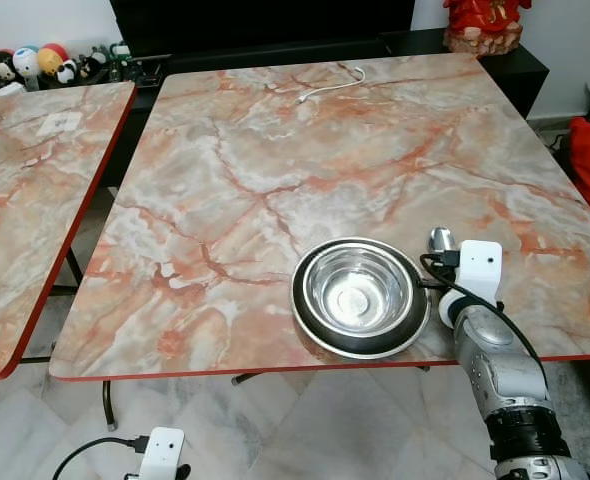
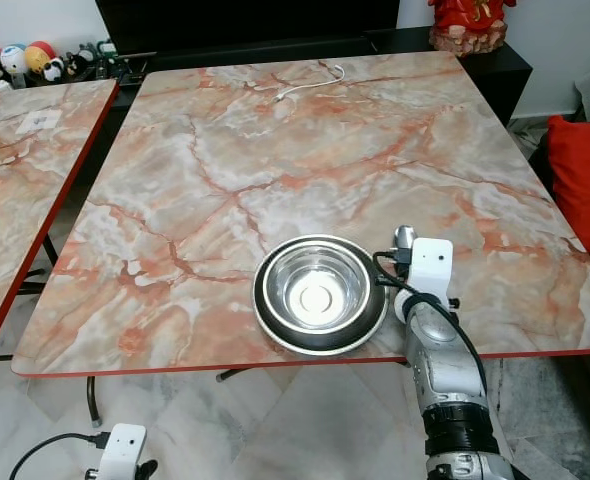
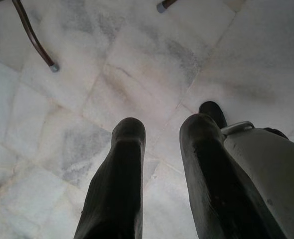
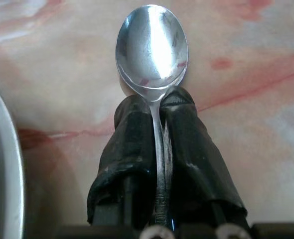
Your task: Setting the table
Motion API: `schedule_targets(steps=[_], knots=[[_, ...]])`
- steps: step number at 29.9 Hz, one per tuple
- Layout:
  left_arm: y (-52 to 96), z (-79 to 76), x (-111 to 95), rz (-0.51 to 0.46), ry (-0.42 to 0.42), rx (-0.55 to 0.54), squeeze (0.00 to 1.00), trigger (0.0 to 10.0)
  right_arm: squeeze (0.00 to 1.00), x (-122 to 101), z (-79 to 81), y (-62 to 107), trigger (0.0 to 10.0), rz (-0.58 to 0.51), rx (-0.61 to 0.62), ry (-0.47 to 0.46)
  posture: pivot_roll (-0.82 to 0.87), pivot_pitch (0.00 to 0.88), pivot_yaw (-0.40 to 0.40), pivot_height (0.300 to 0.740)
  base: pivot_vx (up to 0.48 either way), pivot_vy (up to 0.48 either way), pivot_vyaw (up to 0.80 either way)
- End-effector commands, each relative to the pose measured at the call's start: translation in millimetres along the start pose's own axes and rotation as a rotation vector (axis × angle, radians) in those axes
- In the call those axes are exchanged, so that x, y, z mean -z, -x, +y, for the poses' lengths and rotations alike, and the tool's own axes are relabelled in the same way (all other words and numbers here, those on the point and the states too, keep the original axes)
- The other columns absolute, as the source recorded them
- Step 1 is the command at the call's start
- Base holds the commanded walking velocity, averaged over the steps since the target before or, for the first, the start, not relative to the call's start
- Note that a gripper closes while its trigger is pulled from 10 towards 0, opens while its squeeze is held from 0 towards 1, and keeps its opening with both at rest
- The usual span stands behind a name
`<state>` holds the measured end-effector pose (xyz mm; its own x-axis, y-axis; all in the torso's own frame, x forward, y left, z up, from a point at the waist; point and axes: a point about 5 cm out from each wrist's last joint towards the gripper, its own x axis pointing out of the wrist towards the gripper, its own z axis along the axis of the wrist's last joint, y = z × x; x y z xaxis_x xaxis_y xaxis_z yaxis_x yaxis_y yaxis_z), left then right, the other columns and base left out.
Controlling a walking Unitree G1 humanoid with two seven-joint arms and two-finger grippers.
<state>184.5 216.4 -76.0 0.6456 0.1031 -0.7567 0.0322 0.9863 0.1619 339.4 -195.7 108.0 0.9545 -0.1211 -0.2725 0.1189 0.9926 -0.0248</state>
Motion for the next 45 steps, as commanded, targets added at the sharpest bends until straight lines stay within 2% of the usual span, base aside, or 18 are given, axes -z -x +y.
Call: schedule_targets(steps=[1, 2, 3, 5, 6, 7, 8, 9, 15, 18, 21, 27, 31, 35, 38, 41, 43, 45], knots=[[2.1, 3.2, 7, 0.021, -0.005, -0.004, 0.0, 10.0, 0.58, 1, 2.0, -1.7, 10.0, 0.008, -0.005, 0.012, -0.11, 0.142, 0.079, 0.74, 0.0, 0.0, 0.0], [2.0, 3.1, 7, 0.02, -0.005, -0.005, 0.0, 10.0, 0.59, 1, 2.5, -1.8, 10.0, 0.007, -0.007, 0.012, -0.11, 0.141, 0.079, 0.74, 0.0, 0.0, 0.0], [2.0, 3.1, 7, 0.02, -0.005, -0.005, 0.0, 10.0, 0.69, 1, 2.7, -1.8, 10.0, 0.007, -0.008, 0.012, -0.11, 0.141, 0.079, 0.74, 0.0, 0.0, 0.0], [2.0, 3.0, 7, 0.019, -0.005, -0.004, 0.0, 10.0, 0.67, 0, 3.5, -2.0, 10.0, 0.002, -0.008, 0.015, -0.11, 0.141, 0.079, 0.74, 0.0, 0.0, 0.0], [2.0, 3.0, 7, 0.019, -0.004, -0.004, 0.0, 10.0, 0.6, 0, 3.5, -2.1, 10.0, 0.0, -0.006, 0.016, -0.11, 0.14, 0.079, 0.74, 0.0, 0.0, 0.0], [2.0, 3.0, 7, 0.019, -0.004, -0.004, 0.0, 10.0, 0.42, 0, 3.4, -2.0, 10.0, -0.004, -0.005, 0.016, -0.11, 0.14, 0.079, 0.74, 0.0, 0.0, 0.0], [2.0, 3.0, 7, 0.019, -0.004, -0.004, 0.0, 10.0, 0.42, -1, 3.3, -2.3, 10.0, -0.007, -0.004, 0.015, -0.11, 0.14, 0.079, 0.74, 0.0, 0.0, 0.0], [2.1, 3.0, 7, 0.02, -0.004, -0.004, 0.0, 10.0, 0.0, -1, 3.3, -2.5, 10.0, -0.008, -0.003, 0.017, -0.11, 0.14, 0.079, 0.74, 0.0, 0.0, 0.0], [2.2, 2.9, 8, 0.02, -0.004, -0.003, 0.0, 10.0, 0.0, -1, 1.8, -2.5, 10.0, -0.011, 0.002, 0.021, -0.11, 0.139, 0.078, 0.74, 0.0, 0.0, 0.0], [2.2, 2.9, 8, 0.02, -0.003, -0.001, 0.0, 10.0, 0.0, -6, -1.0, -2.1, 10.0, -0.048, 0.027, 0.024, -0.11, 0.138, 0.078, 0.74, 0.0, 0.0, 0.0], [2.3, 2.8, 8, 0.019, -0.003, 0.0, 0.0, 10.0, 0.0, -18, -2.1, 0.0, 10.0, -0.138, 0.039, 0.014, -0.11, 0.136, 0.078, 0.74, 0.0, 0.0, 0.0], [2.4, 2.8, 8, 0.016, 0.003, 0.001, 0.0, 10.0, 0.0, -29, -4.8, 5.2, 10.0, -0.235, 0.063, -0.003, -0.11, 0.132, 0.077, 0.74, 0.0, 0.0, 0.0], [2.9, 2.6, 7, -0.006, 0.022, 0.004, 0.0, 10.0, 0.0, -40, -5.6, 14.7, 10.0, -0.361, 0.048, -0.024, -0.11, 0.123, 0.073, 0.74, 0.0, 0.0, 0.0], [3.1, 3.3, 7, -0.013, 0.011, -0.004, 0.0, 10.0, 0.0, -46, -9.8, 24.4, 10.0, -0.44, 0.064, -0.019, -0.11, 0.119, 0.072, 0.74, 0.0, 0.0, 0.0], [3.4, 3.8, 9, -0.003, 0.012, -0.007, 0.0, 10.0, 0.0, -48, -16.9, 33.1, 10.0, -0.477, 0.093, -0.013, -0.11, 0.115, 0.068, 0.74, 0.0, 0.0, 0.0], [3.5, 3.4, 9, -0.002, 0.014, -0.006, 0.0, 10.0, 0.0, -47, -34.1, 49.3, 10.0, -0.524, 0.188, -0.004, -0.12, 0.104, 0.064, 0.74, 0.0, 0.0, 0.0], [3.4, 2.8, 9, -0.002, 0.007, 0.0, 0.0, 10.0, 0.0, -49, -52.1, 67.1, 10.0, -0.578, 0.323, 0.06, -0.13, 0.101, 0.063, 0.74, 0.0, 0.0, 0.0], [3.4, 2.2, 9, -0.002, 0.009, 0.003, 0.0, 10.0, 0.0, -45, -70.6, 82.8, 10.0, -0.582, 0.468, 0.064, -0.14, 0.096, 0.063, 0.74, 0.0, 0.0, 0.0]])
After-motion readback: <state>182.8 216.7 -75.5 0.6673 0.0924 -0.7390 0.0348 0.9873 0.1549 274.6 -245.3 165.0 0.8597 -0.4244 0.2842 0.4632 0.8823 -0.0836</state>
